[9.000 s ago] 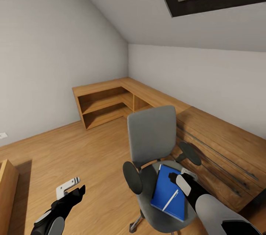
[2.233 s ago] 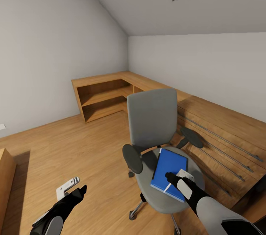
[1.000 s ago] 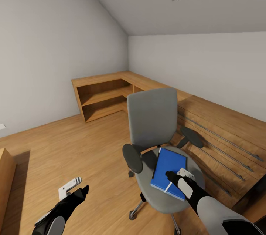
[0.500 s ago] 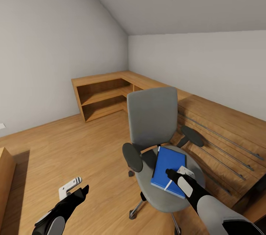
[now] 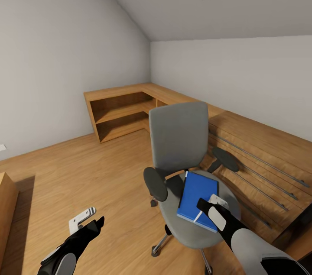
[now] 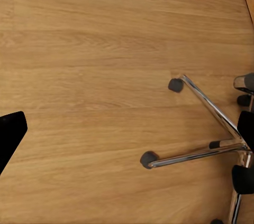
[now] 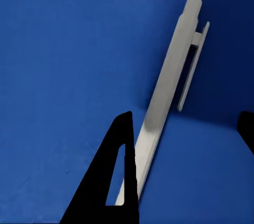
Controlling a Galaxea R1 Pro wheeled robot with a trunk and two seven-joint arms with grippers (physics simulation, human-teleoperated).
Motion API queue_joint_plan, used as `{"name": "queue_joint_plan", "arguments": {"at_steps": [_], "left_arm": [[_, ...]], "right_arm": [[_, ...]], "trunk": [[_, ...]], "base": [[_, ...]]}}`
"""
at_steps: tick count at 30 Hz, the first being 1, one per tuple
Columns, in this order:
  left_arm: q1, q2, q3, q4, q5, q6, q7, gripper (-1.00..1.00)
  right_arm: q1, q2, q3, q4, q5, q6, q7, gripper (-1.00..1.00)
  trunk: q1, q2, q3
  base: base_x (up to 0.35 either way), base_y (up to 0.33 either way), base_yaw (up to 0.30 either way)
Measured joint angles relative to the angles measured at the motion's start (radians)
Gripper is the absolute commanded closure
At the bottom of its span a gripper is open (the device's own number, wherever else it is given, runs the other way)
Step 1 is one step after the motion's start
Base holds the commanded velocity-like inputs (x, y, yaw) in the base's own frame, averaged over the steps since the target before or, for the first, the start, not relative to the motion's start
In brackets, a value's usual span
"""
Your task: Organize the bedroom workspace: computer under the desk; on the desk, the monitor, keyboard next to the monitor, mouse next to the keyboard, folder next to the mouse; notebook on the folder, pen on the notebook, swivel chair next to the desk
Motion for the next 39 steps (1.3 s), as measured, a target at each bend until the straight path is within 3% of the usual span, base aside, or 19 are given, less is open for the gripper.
{"name": "queue_joint_plan", "arguments": {"at_steps": [39], "left_arm": [[0.0,0.002,0.0,0.001,-0.001,0.001,0.0,-1.0]], "right_arm": [[0.0,0.006,0.003,-0.005,-0.003,0.005,0.006,1.0]], "trunk": [[0.0,0.0,0.0]], "base": [[0.0,0.0,0.0]]}}
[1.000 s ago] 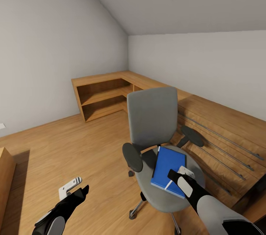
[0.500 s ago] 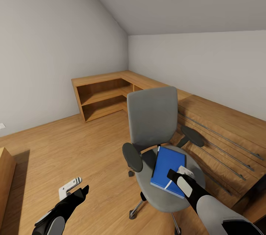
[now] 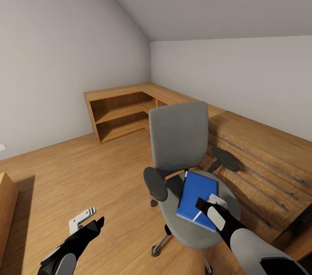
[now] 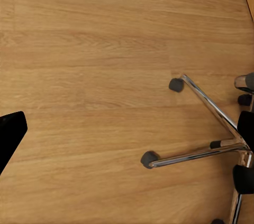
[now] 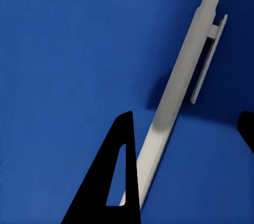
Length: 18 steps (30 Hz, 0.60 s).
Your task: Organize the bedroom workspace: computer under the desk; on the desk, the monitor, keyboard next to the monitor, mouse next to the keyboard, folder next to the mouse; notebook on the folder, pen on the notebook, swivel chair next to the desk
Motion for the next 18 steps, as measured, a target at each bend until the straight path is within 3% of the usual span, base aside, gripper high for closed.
{"name": "queue_joint_plan", "arguments": {"at_steps": [18], "left_arm": [[0.0,0.0,0.001,0.0,0.0,-0.002,0.0,-1.0]], "right_arm": [[0.0,-0.001,-0.001,0.0,0.003,0.004,0.005,1.0]], "trunk": [[0.0,0.0,0.0]], "base": [[0.0,0.0,0.0]]}}
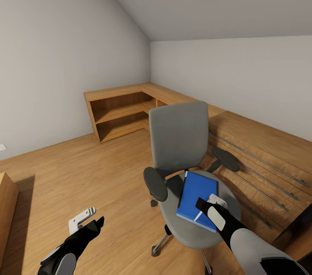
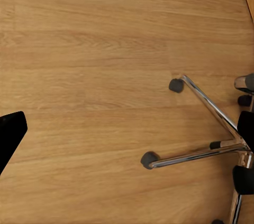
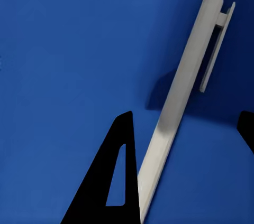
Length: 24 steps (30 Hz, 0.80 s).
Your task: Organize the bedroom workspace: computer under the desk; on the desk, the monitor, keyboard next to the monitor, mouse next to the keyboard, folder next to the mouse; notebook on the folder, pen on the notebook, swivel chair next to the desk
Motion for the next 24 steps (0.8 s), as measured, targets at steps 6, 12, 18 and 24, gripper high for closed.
{"name": "queue_joint_plan", "arguments": {"at_steps": [6,12,18,24], "left_arm": [[0.0,0.0,0.0,-0.001,0.0,0.0,0.0,-1.0],[0.0,0.0,0.0,0.0,0.0,0.0,0.0,-1.0],[0.0,0.0,-0.001,0.001,0.0,0.0,0.0,-1.0],[0.0,0.0,0.0,0.001,0.0,0.0,0.0,-1.0]], "right_arm": [[0.0,0.0,0.0,-0.015,-0.003,0.035,-0.001,1.0],[0.0,0.0,0.0,-0.024,-0.005,0.058,-0.001,1.0],[0.0,0.0,0.0,-0.024,-0.004,0.06,-0.001,1.0],[0.0,0.0,0.0,-0.033,-0.008,0.081,0.0,1.0]], "trunk": [[0.0,0.0,0.0],[0.0,0.0,0.0],[0.0,0.0,0.0],[0.0,0.0,0.0]], "base": [[0.0,0.0,0.0],[0.0,0.0,0.0],[0.0,0.0,0.0],[0.0,0.0,0.0]]}}
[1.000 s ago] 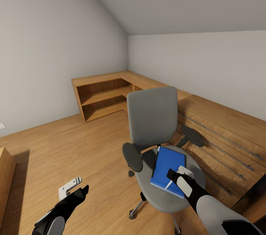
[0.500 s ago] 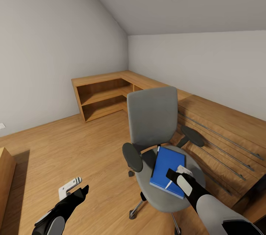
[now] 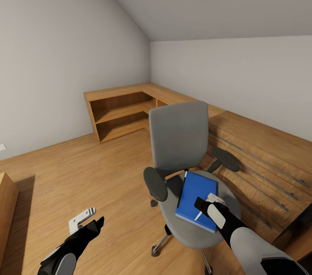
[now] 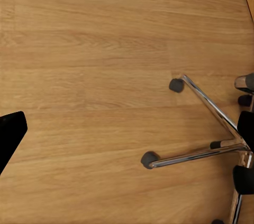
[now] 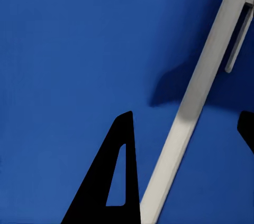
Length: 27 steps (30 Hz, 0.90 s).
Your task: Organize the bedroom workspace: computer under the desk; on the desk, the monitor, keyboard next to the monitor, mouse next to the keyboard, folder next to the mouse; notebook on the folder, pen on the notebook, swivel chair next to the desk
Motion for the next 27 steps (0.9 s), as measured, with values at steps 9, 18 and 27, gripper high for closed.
{"name": "queue_joint_plan", "arguments": {"at_steps": [9,18,27], "left_arm": [[0.0,0.0,0.001,0.001,0.0,0.0,0.0,-1.0],[0.0,0.0,0.0,0.0,0.0,-0.001,0.0,-1.0],[0.001,0.0,0.0,0.0,0.0,-0.003,0.0,-1.0]], "right_arm": [[0.0,0.0,0.0,-0.007,0.0,0.018,0.0,1.0],[0.0,0.0,0.0,-0.018,0.0,0.049,0.001,1.0],[0.0,0.0,0.001,-0.018,0.002,0.052,0.001,1.0]], "trunk": [[0.0,0.0,0.0],[0.0,0.0,0.0],[0.0,0.0,0.0]], "base": [[0.0,0.0,0.0],[0.0,0.0,0.0],[0.0,0.0,0.0]]}}
